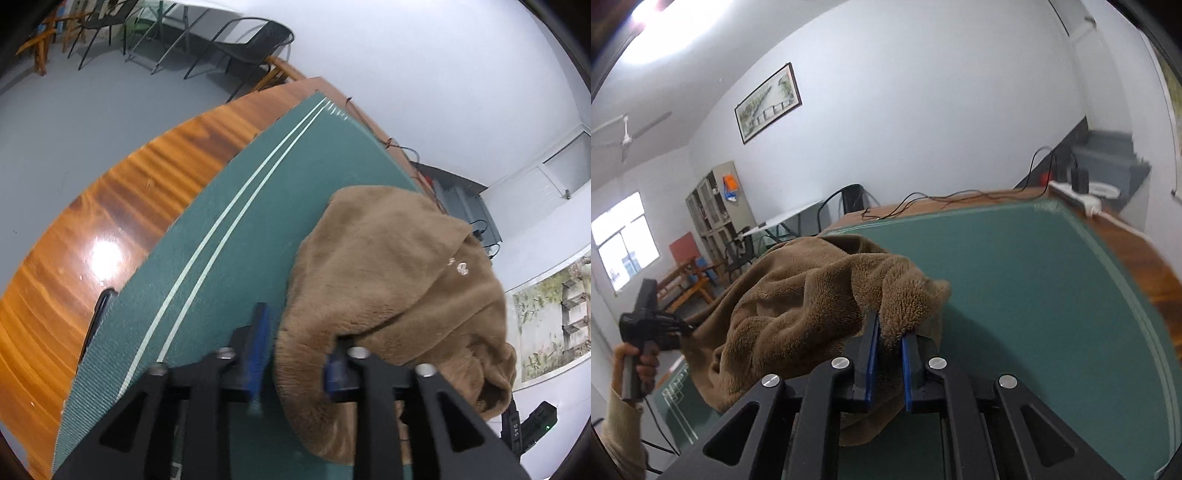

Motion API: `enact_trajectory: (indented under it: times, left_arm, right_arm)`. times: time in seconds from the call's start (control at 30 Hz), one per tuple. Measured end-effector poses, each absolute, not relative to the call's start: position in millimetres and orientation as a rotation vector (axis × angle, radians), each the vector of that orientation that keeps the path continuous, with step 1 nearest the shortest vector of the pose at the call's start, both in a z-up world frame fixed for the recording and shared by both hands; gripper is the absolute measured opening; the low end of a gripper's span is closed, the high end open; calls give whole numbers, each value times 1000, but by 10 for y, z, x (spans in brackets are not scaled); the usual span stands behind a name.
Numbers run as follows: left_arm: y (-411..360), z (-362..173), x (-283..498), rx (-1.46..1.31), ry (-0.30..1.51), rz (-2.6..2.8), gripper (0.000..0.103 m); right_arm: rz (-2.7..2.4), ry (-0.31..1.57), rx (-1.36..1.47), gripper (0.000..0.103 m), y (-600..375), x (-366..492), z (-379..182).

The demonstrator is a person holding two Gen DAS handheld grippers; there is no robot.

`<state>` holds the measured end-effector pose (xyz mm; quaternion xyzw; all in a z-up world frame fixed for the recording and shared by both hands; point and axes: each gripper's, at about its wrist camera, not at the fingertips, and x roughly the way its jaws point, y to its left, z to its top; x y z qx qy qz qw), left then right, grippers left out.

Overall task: Fold clothes
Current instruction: 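Raise the jacket high with both grippers and shake it open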

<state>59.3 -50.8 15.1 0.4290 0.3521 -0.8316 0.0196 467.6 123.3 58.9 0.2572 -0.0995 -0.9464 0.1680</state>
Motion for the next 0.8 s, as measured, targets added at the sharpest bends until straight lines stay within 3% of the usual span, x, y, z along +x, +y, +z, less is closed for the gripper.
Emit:
enact_trajectory:
  times: [0.07, 0.17, 0.2, 0.23, 0.27, 0.3, 0.37, 0.4, 0.43, 0.47, 0.5, 0.63, 0.8]
  left_arm:
    - [-526, 131, 610, 1320, 1113, -2573, 61]
    - [-534, 121, 609, 1321, 1135, -2572, 70]
    - [-529, 112, 599, 1328, 1139, -2572, 74]
    - [-518, 100, 583, 1339, 1141, -2571, 75]
    - [-504, 84, 559, 1352, 1142, -2571, 75]
    - [-486, 60, 518, 1366, 1139, -2572, 75]
    - [-438, 33, 446, 1378, 1137, -2573, 73]
    - [-407, 21, 409, 1389, 1137, -2575, 53]
    - [-376, 10, 371, 1411, 1141, -2580, 22]
    - [-347, 4, 331, 1434, 1156, -2582, 12]
    - [-316, 17, 311, 1438, 1177, -2589, 12]
    - [-284, 300, 399, 1327, 1274, -2704, 11]
    - [-361, 1074, 678, 1057, 1454, -2903, 11]
  right_arm:
    - [-2663, -319, 748, 14, 1307, 4553, 580]
    - [-2610, -375, 769, 21, 1577, 4240, 497]
    - [-2593, -394, 780, 37, 1620, 4190, 460]
    - [-2576, -414, 791, 66, 1664, 4140, 424]
    - [-2559, -433, 802, 78, 1707, 4089, 388]
    - [-2556, -451, 801, 83, 1683, 4094, 364]
    - [-2548, -430, 815, 82, 2014, 3683, 324]
    - [-2568, -430, 816, 78, 2053, 3639, 324]
    - [-2559, -450, 813, 52, 2039, 3622, 325]
    - [-2535, -470, 812, 33, 2137, 3517, 327]
    - [-2529, -509, 816, 16, 2193, 3468, 327]
    - [-2546, -620, 755, 12, 2466, 3390, 457]
    - [-2644, -706, 449, 11, 2907, 3571, 1165]
